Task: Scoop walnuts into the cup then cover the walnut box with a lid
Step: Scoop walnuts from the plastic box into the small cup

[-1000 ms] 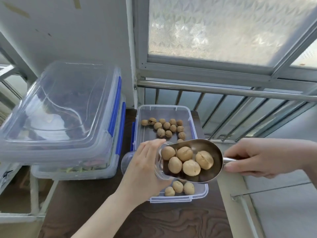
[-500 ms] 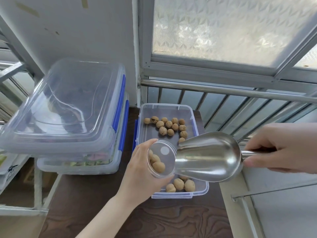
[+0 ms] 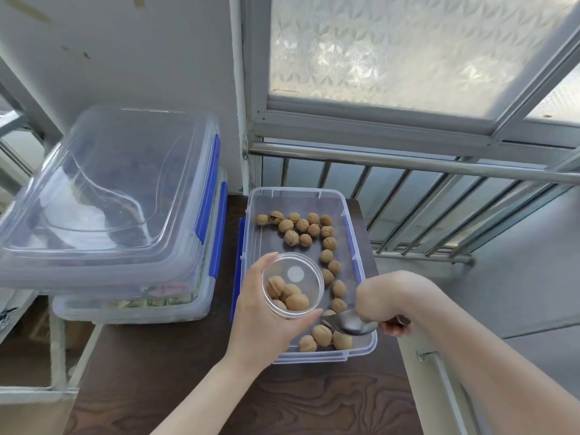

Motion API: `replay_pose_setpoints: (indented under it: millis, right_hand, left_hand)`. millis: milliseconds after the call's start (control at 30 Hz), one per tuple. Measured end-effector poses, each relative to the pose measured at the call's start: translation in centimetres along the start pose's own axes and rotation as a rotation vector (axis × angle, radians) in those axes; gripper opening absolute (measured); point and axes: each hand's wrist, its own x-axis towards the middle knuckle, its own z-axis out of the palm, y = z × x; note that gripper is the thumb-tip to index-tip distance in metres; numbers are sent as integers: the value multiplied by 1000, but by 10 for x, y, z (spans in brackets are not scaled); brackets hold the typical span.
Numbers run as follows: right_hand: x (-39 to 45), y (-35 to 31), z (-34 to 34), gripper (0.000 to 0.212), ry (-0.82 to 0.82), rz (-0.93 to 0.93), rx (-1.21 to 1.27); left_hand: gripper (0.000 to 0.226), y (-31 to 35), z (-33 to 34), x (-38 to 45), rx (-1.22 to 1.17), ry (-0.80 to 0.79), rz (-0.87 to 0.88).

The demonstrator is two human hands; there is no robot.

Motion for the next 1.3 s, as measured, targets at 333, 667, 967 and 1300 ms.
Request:
replay_pose_setpoints:
  millis: [333,667,967,1300]
  right_hand:
    - [47,-17,13,25,60,50,264]
    - [108,-18,34,33,351,55,470]
    - [153,-36,25,32,481,42,796]
    - [186,-33,42,34,630,-25,1220]
  left_hand:
    - [94,-15,5,-4,-7,-58,-127]
    - [93,-22,8,-1,12,-97,-177]
    - [93,-25,8,3,27,-127,-213]
    - [94,-23,11,5,50,-115,-213]
